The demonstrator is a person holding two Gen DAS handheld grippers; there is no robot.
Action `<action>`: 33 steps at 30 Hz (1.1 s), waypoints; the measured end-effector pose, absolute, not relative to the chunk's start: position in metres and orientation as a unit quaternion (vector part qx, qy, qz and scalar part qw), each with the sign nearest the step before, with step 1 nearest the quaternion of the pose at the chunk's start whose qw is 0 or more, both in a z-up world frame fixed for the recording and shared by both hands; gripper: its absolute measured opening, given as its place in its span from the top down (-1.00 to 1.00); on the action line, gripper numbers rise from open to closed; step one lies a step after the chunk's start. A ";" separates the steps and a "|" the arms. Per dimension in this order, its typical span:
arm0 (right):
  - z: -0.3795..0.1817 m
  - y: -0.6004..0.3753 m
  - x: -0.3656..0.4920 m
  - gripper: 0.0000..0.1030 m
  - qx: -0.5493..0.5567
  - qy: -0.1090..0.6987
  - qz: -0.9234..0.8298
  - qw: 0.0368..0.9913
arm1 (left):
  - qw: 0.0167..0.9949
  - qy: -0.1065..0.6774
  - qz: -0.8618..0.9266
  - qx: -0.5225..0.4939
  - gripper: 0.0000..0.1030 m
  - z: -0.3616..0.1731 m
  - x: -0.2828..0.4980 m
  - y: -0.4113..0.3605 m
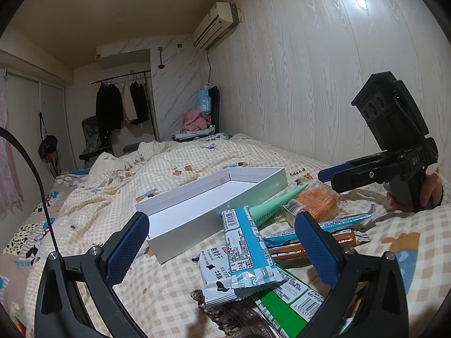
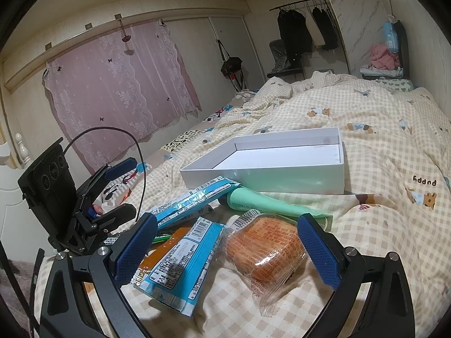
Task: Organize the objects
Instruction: 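Move the left tool toward the green-and-white snack bar on the bed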
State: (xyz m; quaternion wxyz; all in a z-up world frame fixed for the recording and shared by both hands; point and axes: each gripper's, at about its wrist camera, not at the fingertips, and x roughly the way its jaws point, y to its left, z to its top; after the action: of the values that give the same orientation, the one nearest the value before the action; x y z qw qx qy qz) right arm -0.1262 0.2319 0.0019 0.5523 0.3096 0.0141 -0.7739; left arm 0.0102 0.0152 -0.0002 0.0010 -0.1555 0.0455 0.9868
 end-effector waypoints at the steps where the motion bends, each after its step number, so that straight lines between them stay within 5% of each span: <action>1: 0.002 0.232 -0.126 -0.95 0.310 0.014 -0.774 0.552 | 0.001 0.045 0.987 -0.156 -1.00 0.000 0.010 0.015; 17: 0.003 0.233 -0.128 -0.95 0.311 0.013 -0.775 0.550 | -0.004 0.045 0.988 -0.150 -1.00 0.001 0.012 0.015; 25: 0.003 0.233 -0.128 -0.95 0.311 0.013 -0.775 0.550 | -0.116 0.054 0.991 -0.049 -1.00 0.013 0.046 0.014; 33: 0.003 0.233 -0.128 -0.95 0.311 0.013 -0.774 0.551 | -0.108 0.065 0.987 -0.102 -1.00 0.017 0.040 0.010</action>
State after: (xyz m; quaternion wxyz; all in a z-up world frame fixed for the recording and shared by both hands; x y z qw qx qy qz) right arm -0.1277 0.2330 0.0028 0.5509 0.3113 0.0127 -0.7742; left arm 0.0398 0.0100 0.0168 -0.1081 -0.1020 0.0648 0.9868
